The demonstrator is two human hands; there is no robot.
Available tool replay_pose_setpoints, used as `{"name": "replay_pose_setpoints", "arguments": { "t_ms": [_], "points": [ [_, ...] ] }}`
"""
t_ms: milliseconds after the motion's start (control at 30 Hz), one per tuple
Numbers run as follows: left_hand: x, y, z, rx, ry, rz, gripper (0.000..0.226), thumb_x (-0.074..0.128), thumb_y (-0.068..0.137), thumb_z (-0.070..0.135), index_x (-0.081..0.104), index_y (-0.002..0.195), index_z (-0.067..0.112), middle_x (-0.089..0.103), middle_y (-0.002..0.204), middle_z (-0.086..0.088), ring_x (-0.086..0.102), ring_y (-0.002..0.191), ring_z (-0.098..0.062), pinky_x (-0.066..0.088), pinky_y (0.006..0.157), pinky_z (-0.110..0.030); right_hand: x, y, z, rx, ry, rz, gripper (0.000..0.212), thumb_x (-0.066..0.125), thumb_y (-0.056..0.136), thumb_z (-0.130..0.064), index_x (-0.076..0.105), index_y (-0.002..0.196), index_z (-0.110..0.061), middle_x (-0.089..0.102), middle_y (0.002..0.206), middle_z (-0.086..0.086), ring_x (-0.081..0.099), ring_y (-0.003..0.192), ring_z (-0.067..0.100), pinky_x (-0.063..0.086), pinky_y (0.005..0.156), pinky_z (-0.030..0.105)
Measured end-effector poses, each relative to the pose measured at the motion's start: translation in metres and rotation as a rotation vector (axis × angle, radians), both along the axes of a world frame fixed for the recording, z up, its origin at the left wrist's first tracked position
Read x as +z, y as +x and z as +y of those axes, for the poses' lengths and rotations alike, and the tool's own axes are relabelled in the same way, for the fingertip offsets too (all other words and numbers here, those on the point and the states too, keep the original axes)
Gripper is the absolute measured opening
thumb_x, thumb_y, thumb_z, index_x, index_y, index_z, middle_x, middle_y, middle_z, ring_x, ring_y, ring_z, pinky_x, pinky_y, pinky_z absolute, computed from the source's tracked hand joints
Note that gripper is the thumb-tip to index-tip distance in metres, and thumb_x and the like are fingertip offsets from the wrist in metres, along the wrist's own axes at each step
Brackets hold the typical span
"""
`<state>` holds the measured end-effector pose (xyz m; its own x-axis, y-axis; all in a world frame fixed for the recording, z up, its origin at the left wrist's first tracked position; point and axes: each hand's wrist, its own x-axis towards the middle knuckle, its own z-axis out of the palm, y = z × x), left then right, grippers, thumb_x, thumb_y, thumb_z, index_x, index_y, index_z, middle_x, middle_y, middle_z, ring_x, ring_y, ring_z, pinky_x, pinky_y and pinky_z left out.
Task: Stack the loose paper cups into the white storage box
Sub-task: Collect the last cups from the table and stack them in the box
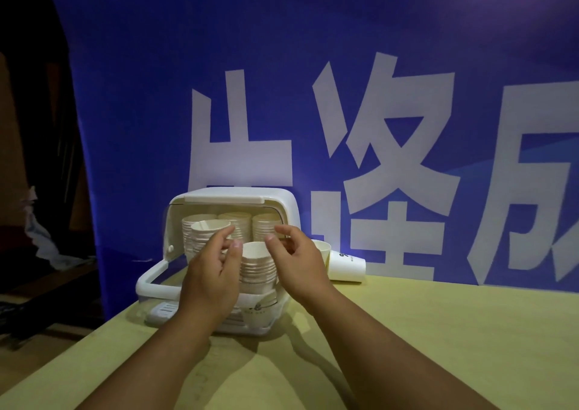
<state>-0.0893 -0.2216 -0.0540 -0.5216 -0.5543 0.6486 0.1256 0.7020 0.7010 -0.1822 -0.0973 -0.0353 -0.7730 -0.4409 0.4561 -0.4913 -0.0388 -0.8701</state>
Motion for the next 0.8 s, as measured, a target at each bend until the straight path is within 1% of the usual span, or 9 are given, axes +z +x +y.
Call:
{"name": "replay_pose_setpoints", "arguments": {
  "t_ms": [100, 200, 300, 433, 500, 567, 667, 733, 800],
  "points": [
    [-0.003, -0.002, -0.004, 0.048, -0.051, -0.044, 0.031, 0.05, 0.102, 0.047, 0.072, 0.115, 0.029, 0.073, 0.102, 0.01, 0.068, 0.092, -0.008, 0.062, 0.076, -0.042, -0.007, -0.003, 0.0, -0.061, 0.075, 0.061, 0.029, 0.058, 0.1, -0.039, 0.066, 0.126, -0.028, 0.067, 0.112, -0.014, 0.063, 0.098, 0.006, 0.054, 0.079, 0.019],
    [-0.004, -0.005, -0.004, 0.058, -0.041, -0.061, 0.027, 0.056, 0.103, 0.036, 0.075, 0.116, 0.023, 0.074, 0.103, 0.004, 0.069, 0.093, -0.011, 0.062, 0.077, -0.038, -0.014, -0.006, -0.002, -0.072, 0.097, 0.083, 0.027, 0.059, 0.099, -0.038, 0.07, 0.122, -0.029, 0.071, 0.112, -0.012, 0.065, 0.093, 0.006, 0.057, 0.075, 0.019],
    [-0.004, -0.006, -0.001, 0.06, -0.052, -0.046, 0.027, 0.055, 0.103, 0.034, 0.075, 0.114, 0.021, 0.074, 0.103, 0.002, 0.068, 0.095, -0.015, 0.061, 0.078, -0.038, -0.016, -0.007, -0.004, -0.093, 0.086, 0.075, 0.026, 0.06, 0.099, -0.039, 0.072, 0.12, -0.03, 0.07, 0.108, -0.015, 0.064, 0.089, 0.004, 0.056, 0.073, 0.018],
    [-0.003, -0.004, 0.006, 0.125, -0.094, -0.033, 0.024, 0.051, 0.103, 0.034, 0.072, 0.108, 0.023, 0.069, 0.105, 0.003, 0.065, 0.095, -0.017, 0.06, 0.079, -0.045, -0.013, -0.003, 0.002, -0.074, 0.08, 0.064, 0.025, 0.058, 0.1, -0.04, 0.07, 0.119, -0.029, 0.069, 0.108, -0.015, 0.063, 0.094, 0.004, 0.055, 0.081, 0.023],
    [0.003, 0.0, 0.016, 0.198, -0.185, 0.038, 0.025, 0.047, 0.102, 0.034, 0.069, 0.103, 0.023, 0.066, 0.106, 0.004, 0.062, 0.099, -0.02, 0.056, 0.084, -0.044, -0.012, -0.006, 0.009, -0.108, 0.079, 0.031, 0.024, 0.056, 0.101, -0.038, 0.069, 0.118, -0.028, 0.069, 0.108, -0.014, 0.064, 0.096, 0.007, 0.054, 0.086, 0.028],
    [0.009, 0.002, 0.032, 0.255, -0.323, 0.103, 0.03, 0.041, 0.099, 0.033, 0.068, 0.096, 0.019, 0.065, 0.098, 0.003, 0.059, 0.094, -0.021, 0.051, 0.086, -0.043, -0.01, -0.014, 0.018, -0.165, 0.074, -0.017, 0.019, 0.058, 0.1, -0.033, 0.072, 0.111, -0.026, 0.07, 0.102, -0.011, 0.065, 0.093, 0.01, 0.057, 0.09, 0.035],
    [0.015, -0.007, 0.064, 0.201, -0.449, 0.101, 0.029, 0.042, 0.097, 0.028, 0.067, 0.088, 0.018, 0.063, 0.085, 0.003, 0.056, 0.08, -0.021, 0.048, 0.073, -0.04, -0.009, -0.032, 0.034, -0.218, 0.104, -0.084, 0.013, 0.061, 0.098, -0.023, 0.074, 0.101, -0.02, 0.069, 0.092, -0.005, 0.065, 0.086, 0.013, 0.059, 0.087, 0.037],
    [0.014, -0.02, 0.085, 0.104, -0.377, 0.048, 0.025, 0.045, 0.099, 0.023, 0.068, 0.091, 0.017, 0.065, 0.086, 0.003, 0.056, 0.078, -0.018, 0.045, 0.066, -0.033, -0.012, -0.048, 0.047, -0.255, 0.188, -0.121, 0.011, 0.063, 0.096, -0.02, 0.073, 0.095, -0.016, 0.07, 0.094, -0.001, 0.064, 0.087, 0.016, 0.059, 0.087, 0.037],
    [0.01, -0.037, 0.103, 0.054, -0.241, -0.049, 0.022, 0.048, 0.102, 0.016, 0.07, 0.1, 0.016, 0.069, 0.096, 0.0, 0.06, 0.086, -0.016, 0.046, 0.069, -0.026, -0.018, -0.063, 0.061, -0.296, 0.254, -0.143, 0.01, 0.063, 0.094, -0.017, 0.072, 0.093, -0.014, 0.071, 0.097, 0.003, 0.065, 0.088, 0.018, 0.059, 0.084, 0.037]
  ]
}}
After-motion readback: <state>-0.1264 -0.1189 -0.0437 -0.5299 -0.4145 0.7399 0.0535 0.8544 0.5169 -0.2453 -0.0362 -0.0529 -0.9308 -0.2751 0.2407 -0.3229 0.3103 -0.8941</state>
